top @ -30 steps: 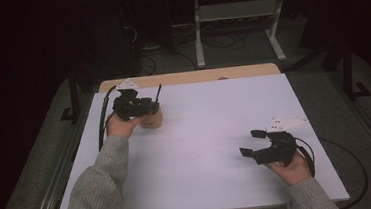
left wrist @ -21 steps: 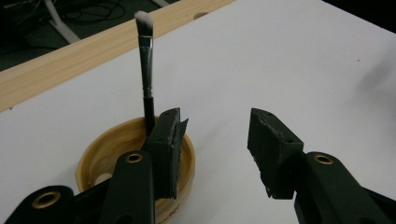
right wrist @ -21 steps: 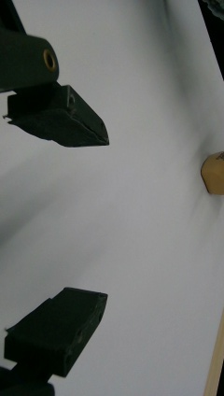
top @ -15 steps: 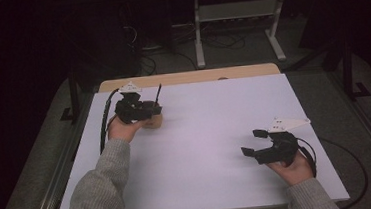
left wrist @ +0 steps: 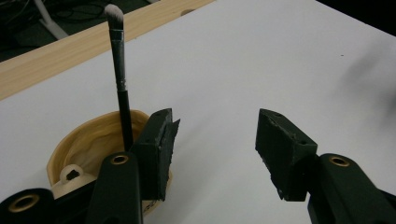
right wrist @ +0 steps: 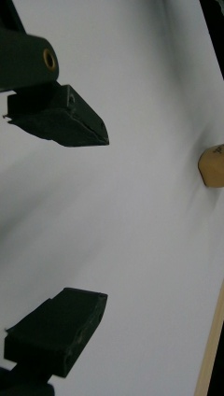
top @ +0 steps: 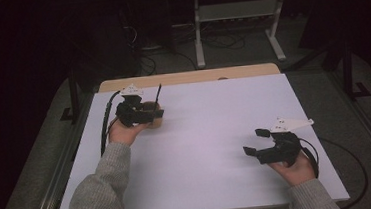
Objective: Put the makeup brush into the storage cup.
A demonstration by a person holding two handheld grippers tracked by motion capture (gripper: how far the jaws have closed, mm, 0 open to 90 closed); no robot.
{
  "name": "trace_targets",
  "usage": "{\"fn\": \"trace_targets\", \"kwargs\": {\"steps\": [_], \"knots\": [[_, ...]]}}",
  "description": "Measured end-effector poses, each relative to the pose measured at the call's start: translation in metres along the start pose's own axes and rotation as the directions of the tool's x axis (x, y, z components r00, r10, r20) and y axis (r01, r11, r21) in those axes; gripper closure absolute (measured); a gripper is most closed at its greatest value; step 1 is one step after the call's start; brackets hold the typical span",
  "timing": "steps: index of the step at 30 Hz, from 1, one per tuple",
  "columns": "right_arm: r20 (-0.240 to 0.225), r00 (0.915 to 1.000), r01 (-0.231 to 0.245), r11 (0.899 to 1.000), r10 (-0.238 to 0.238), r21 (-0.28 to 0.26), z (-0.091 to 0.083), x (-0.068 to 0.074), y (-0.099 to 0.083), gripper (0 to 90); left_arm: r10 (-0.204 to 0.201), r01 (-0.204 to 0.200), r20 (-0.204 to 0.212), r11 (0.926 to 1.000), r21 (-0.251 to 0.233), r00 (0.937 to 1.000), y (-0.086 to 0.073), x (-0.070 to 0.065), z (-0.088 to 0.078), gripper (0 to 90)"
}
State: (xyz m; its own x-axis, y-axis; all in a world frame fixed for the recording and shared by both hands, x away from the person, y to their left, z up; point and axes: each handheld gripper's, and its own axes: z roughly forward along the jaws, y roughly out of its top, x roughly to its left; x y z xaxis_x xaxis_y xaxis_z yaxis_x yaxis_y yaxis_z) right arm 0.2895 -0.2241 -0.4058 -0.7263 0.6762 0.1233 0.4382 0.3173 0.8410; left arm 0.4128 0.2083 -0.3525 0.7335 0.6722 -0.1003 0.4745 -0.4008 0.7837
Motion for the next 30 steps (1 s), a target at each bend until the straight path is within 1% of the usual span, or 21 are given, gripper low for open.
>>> {"fn": "trace_targets", "kwargs": {"steps": [6,9,12,15,20,24,30], "knots": [[0.007,1.0,0.001,1.0,-0.001,0.006,0.001,0.0,0.0,18.6,0.002,-0.002,0.012,1.0,-0.001,0.9999,-0.002,-0.003,0.0,45.5],[0.01,0.9999,0.001,1.0,-0.002,0.007,0.001,0.0,0.0,18.6,0.011,-0.011,0.011,0.9999,0.001,0.9999,-0.002,-0.004,-0.001,44.8],[0.014,0.9999,0.002,1.0,-0.002,0.006,0.001,0.0,0.0,18.6,0.006,-0.006,0.012,1.0,-0.001,0.9999,-0.002,-0.006,-0.001,43.8],[0.016,0.9999,0.0,1.0,0.0,0.006,0.001,0.0,0.0,18.6,0.013,-0.012,0.014,0.9999,-0.003,0.9998,-0.002,-0.008,-0.002,42.9],[0.018,0.9998,-0.001,1.0,0.0,0.006,0.001,0.0,-0.001,18.6,0.009,-0.009,0.019,0.9999,-0.006,0.9998,-0.003,-0.01,-0.003,40.4],[0.021,0.9998,-0.002,1.0,0.002,0.005,0.001,-0.001,-0.001,18.6,0.019,-0.019,0.017,0.9998,-0.002,0.9997,-0.003,-0.011,-0.004,38.7],[0.027,0.9996,-0.002,1.0,0.002,0.002,0.0,-0.002,-0.001,18.6,0.021,-0.021,0.02,0.9998,0.001,0.9996,-0.004,-0.013,-0.005,36.9]]}}
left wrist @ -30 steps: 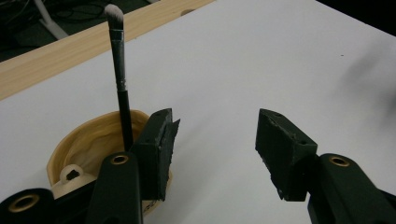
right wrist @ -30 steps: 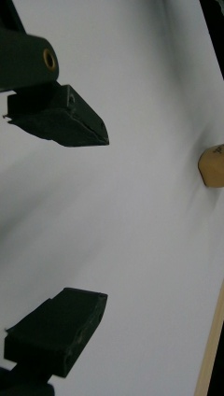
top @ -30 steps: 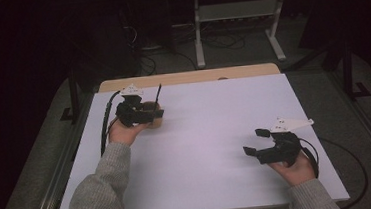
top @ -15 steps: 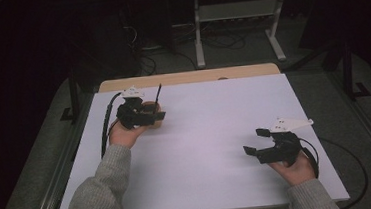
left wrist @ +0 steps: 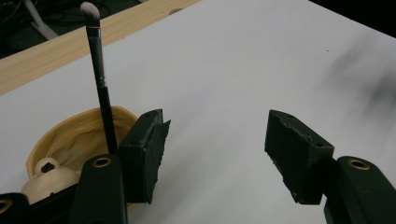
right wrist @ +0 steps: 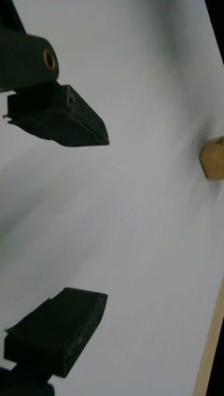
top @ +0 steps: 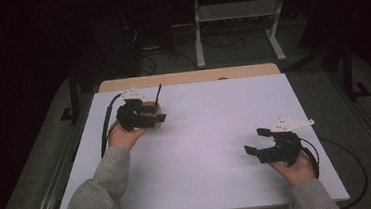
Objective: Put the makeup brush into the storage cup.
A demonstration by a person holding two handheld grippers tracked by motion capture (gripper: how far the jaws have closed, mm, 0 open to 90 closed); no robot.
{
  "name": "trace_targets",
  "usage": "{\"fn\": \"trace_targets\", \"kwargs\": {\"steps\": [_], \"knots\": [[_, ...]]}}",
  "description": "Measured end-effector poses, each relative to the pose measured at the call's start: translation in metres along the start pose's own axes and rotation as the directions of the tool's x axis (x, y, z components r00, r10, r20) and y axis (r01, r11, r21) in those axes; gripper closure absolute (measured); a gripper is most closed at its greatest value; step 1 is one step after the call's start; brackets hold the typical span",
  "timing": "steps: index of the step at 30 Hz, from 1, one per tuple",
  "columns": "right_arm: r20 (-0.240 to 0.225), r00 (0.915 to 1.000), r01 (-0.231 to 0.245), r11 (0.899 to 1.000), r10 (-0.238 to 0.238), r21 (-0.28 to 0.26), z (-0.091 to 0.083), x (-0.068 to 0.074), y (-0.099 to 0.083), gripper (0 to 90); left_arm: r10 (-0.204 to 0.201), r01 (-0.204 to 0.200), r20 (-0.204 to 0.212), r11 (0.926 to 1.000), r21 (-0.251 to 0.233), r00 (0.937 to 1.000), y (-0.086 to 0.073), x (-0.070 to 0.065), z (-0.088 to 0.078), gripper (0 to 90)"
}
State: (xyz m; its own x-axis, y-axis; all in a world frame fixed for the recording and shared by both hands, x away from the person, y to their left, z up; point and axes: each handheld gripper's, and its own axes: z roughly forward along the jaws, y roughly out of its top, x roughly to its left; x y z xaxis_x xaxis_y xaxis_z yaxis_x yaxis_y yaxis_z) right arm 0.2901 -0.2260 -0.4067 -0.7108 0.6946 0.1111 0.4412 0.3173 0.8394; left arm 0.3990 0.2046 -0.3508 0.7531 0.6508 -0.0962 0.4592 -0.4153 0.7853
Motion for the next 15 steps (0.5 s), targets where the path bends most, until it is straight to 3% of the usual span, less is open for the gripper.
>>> {"fn": "trace_targets", "kwargs": {"steps": [15], "knots": [[0.01,0.9999,-0.01,1.0,0.01,-0.007,-0.0021,-0.0016,-0.0007,18.6,0.01,-0.01,0.0,0.9999,0.007,0.9999,-0.0044,-0.0036,-0.0039,33.5]]}}
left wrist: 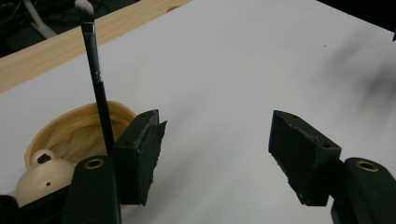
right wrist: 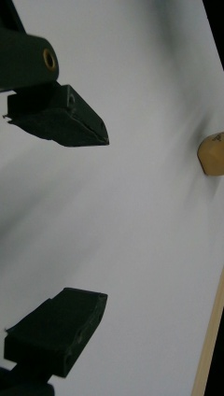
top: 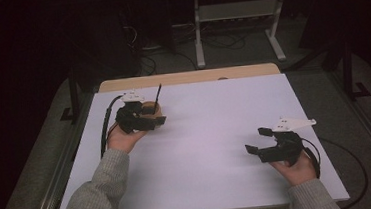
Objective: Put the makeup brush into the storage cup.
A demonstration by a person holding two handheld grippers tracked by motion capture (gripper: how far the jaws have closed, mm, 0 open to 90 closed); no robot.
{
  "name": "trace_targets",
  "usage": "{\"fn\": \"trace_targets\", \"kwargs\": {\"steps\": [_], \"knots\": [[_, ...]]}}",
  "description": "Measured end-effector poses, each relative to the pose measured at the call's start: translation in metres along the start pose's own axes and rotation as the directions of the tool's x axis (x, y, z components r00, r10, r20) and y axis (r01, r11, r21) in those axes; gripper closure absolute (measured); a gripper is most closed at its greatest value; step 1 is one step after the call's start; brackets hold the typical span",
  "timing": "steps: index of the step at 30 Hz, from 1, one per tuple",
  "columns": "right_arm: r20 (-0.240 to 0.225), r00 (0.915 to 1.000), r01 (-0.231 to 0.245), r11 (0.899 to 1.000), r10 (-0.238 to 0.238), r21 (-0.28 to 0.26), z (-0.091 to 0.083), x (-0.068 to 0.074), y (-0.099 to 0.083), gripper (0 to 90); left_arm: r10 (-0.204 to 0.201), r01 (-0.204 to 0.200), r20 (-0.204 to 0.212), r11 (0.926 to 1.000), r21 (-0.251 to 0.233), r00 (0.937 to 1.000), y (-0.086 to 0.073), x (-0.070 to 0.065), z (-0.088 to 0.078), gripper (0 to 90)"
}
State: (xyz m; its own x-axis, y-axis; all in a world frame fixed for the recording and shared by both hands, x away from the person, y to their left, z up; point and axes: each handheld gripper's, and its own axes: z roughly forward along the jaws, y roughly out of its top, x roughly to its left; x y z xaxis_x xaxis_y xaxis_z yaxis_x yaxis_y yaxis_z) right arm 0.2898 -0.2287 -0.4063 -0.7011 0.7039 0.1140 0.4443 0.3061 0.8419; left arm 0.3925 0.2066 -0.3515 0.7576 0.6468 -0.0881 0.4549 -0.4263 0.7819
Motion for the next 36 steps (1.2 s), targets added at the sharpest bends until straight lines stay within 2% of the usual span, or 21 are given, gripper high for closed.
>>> {"fn": "trace_targets", "kwargs": {"steps": [14,36], "knots": [[0.005,1.0,0.002,1.0,-0.002,0.002,0.0,0.0,0.0,18.6,-0.011,0.011,0.01,0.9999,-0.007,0.9999,-0.007,-0.003,-0.003,32.1],[0.012,0.9999,0.002,1.0,-0.002,0.001,0.0,0.0,-0.001,18.6,0.0,0.0,0.006,1.0,-0.003,1.0,-0.018,-0.008,-0.008,30.7]]}}
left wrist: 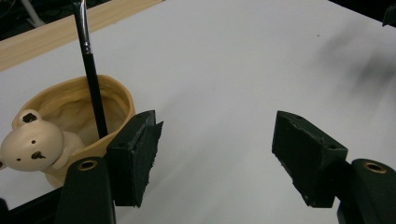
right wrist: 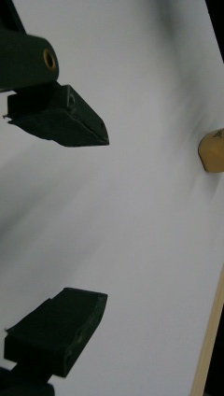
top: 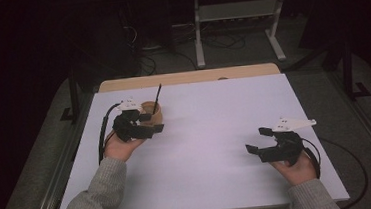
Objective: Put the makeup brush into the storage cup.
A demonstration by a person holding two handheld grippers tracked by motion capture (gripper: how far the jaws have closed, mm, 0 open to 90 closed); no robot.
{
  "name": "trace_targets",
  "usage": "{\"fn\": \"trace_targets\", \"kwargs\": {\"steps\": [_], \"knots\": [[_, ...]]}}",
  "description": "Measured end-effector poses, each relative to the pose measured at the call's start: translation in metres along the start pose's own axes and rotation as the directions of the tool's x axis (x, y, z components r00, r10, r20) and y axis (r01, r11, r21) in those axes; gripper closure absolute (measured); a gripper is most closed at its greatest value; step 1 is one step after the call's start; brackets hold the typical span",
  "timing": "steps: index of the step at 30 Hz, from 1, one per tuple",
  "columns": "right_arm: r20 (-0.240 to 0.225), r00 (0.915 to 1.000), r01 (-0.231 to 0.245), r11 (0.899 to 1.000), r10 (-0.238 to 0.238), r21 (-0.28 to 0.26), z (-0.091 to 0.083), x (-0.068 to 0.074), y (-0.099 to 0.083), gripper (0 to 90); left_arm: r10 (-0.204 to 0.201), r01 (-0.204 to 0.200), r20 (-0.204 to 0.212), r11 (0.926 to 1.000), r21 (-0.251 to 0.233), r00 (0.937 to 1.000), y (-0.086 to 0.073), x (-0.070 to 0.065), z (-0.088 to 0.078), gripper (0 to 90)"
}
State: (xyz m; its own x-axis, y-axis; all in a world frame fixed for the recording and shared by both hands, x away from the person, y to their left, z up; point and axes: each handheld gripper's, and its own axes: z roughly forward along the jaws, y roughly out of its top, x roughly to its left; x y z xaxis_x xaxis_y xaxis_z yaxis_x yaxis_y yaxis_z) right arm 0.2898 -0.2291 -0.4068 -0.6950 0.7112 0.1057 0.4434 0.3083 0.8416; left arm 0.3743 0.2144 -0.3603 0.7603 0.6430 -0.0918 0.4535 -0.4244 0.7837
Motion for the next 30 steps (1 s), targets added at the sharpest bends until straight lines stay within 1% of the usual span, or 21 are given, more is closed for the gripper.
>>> {"fn": "trace_targets", "kwargs": {"steps": [5,21,22,27,29,30], "knots": [[0.002,1.0,0.0,1.0,0.0,-0.001,0.0,0.0,0.0,18.6,0.008,-0.008,0.002,1.0,-0.006,1.0,-0.002,-0.003,-0.002,30.6],[0.012,0.9999,0.002,1.0,-0.002,-0.002,0.0,0.001,0.0,18.6,0.001,-0.001,0.009,0.9998,-0.021,1.0,-0.013,-0.009,-0.006,29.3],[0.013,0.9999,0.002,1.0,-0.002,-0.003,0.0,0.001,0.0,18.5,-0.003,0.003,0.008,0.9996,-0.027,1.0,-0.015,-0.01,-0.007,29.2],[0.016,0.9999,0.001,1.0,-0.001,-0.007,-0.001,0.001,0.0,18.5,-0.006,0.006,0.011,0.9996,-0.028,0.9999,-0.021,-0.012,-0.007,28.7],[0.019,0.9998,0.001,1.0,-0.001,-0.007,-0.001,0.001,0.0,18.5,-0.012,0.013,0.02,0.9992,-0.038,0.9997,-0.024,-0.013,-0.007,28.7],[0.02,0.9998,-0.001,1.0,0.001,-0.007,-0.001,0.002,-0.001,18.5,-0.011,0.012,0.016,0.9993,-0.035,0.9998,-0.027,-0.015,-0.007,28.3]]}}
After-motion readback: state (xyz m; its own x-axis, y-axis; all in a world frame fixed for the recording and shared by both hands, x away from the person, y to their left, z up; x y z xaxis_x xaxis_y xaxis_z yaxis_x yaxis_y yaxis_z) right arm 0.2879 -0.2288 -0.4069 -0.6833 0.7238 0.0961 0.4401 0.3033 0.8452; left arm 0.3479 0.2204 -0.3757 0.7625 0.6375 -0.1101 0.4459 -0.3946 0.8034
